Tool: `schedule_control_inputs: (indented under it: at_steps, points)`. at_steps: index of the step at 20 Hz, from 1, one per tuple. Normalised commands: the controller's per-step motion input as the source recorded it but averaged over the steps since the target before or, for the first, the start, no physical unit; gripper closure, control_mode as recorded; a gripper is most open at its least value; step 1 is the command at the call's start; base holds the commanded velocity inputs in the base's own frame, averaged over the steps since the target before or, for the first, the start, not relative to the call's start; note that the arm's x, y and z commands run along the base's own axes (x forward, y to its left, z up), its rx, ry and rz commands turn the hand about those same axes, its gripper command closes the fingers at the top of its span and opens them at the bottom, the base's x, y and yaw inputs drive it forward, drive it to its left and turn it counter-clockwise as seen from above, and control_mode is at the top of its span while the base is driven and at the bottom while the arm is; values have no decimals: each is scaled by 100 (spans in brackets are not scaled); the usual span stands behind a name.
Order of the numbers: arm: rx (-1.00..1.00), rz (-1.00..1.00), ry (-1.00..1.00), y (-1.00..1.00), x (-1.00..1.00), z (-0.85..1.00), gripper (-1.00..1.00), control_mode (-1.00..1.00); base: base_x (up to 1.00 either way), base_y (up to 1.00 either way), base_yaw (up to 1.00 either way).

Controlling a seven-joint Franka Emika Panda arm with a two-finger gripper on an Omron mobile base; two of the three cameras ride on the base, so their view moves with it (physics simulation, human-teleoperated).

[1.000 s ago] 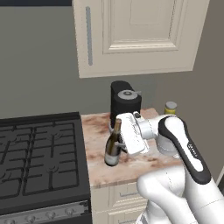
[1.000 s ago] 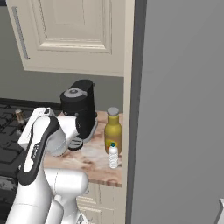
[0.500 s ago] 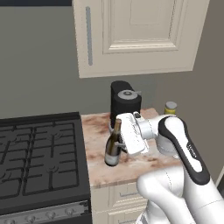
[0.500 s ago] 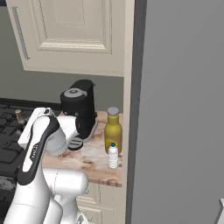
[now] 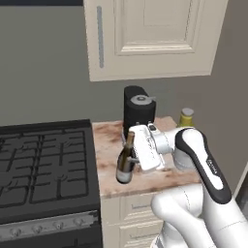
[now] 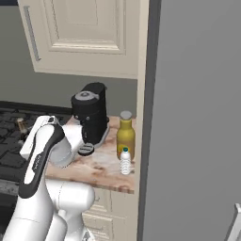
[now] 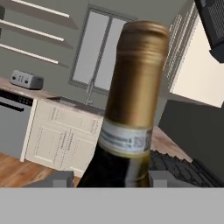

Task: Place the drinks on the dining counter in a tight cluster.

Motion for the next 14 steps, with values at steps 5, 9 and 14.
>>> schedule_control_inputs:
  at_steps: [5,9,14]
  points:
    - [0,0,0,0,0,0,100,100,-49,11,66]
    - [0,0,0,0,0,0,100,100,-22,17,93]
    - [0,0,0,0,0,0,100,100,-15,6,100]
